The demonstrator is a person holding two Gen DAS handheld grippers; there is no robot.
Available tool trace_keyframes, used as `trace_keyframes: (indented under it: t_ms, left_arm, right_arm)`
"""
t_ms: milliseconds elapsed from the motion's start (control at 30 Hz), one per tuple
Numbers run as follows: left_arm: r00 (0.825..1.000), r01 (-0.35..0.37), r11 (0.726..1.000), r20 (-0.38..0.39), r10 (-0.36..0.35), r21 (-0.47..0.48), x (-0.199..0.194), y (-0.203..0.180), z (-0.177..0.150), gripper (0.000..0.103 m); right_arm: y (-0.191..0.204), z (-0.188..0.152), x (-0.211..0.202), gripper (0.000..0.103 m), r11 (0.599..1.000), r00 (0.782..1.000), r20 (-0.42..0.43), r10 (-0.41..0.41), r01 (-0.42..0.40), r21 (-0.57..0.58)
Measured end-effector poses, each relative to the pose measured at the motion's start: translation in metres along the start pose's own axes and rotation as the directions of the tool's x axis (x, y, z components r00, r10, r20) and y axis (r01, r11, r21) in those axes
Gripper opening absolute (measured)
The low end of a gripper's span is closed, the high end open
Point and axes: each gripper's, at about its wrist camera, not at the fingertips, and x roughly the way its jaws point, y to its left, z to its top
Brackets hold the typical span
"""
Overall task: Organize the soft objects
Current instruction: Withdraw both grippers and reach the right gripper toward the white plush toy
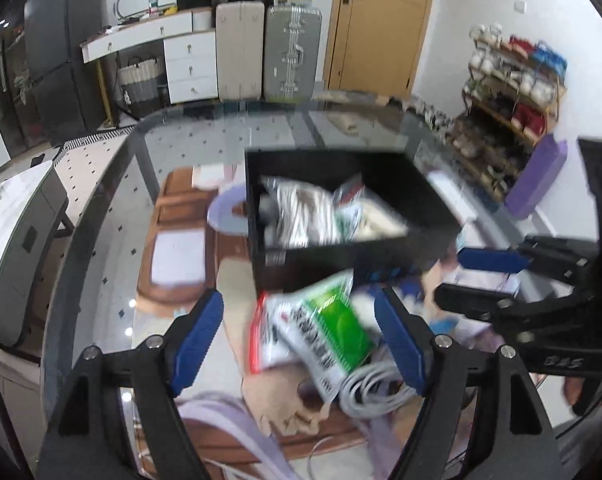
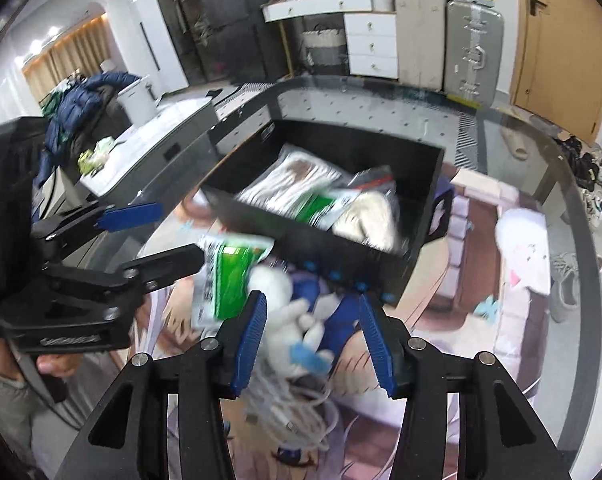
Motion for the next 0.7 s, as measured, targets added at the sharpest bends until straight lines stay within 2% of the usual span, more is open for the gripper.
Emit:
trace_keyframes:
  t_ms: [200, 267, 500, 567, 600, 667, 700]
  left_arm:
    - [1.0, 0.009, 1.0, -0.022, -0.009, -0.001, 0.004, 0.017, -0.012, 0.078]
    - [0.999, -0.007, 1.0, -0.031, 0.007, 0.009, 0.005, 0.019, -0.017, 0.078]
    - [0.999, 0.006, 1.0, -0.047, -0.006, 0.004, 0.007, 0.022, -0.026, 0.078]
    - [0.999, 0.004, 1.0, -0.049, -0.003, 0.013, 0.007, 0.018, -0.026, 0.078]
    - [0.999, 0.004, 1.0, -0.048, -0.003, 0.019, 0.007, 0.016, -0.025, 0.078]
    - [0.999, 0.004, 1.0, -0.045, -0.003, 0.023, 0.006, 0.012, -0.025, 0.078]
    - [0.999, 0.01, 1.0, -0.045, -0.009, 0.024, 0.006, 0.009, -0.025, 0.078]
  right_arm:
    - [0.012, -0.012, 0.012, 0.049, 0.999, 0.999, -0.048, 0.021, -0.023, -0.043]
    - [0.017, -0.012, 0.018, 0.049, 0.998, 0.998, -0.066, 0.024, -0.027, -0.058]
    - [0.025, -0.011, 0.044, 0.049, 0.996, 0.993, -0.119, -0.019, 0.008, -0.087]
    - [0.024, -0.009, 0.046, 0.027, 0.997, 0.992, -0.122, -0.026, 0.016, -0.079]
    - [0.024, -0.007, 0.046, 0.027, 0.997, 0.993, -0.117, -0.024, 0.015, -0.074]
    - [0.023, -0.005, 0.043, 0.017, 0.998, 0.994, -0.103, -0.026, 0.019, -0.067]
    - [0.023, -0.004, 0.041, 0.017, 0.997, 0.994, -0.1, -0.034, 0.027, -0.071]
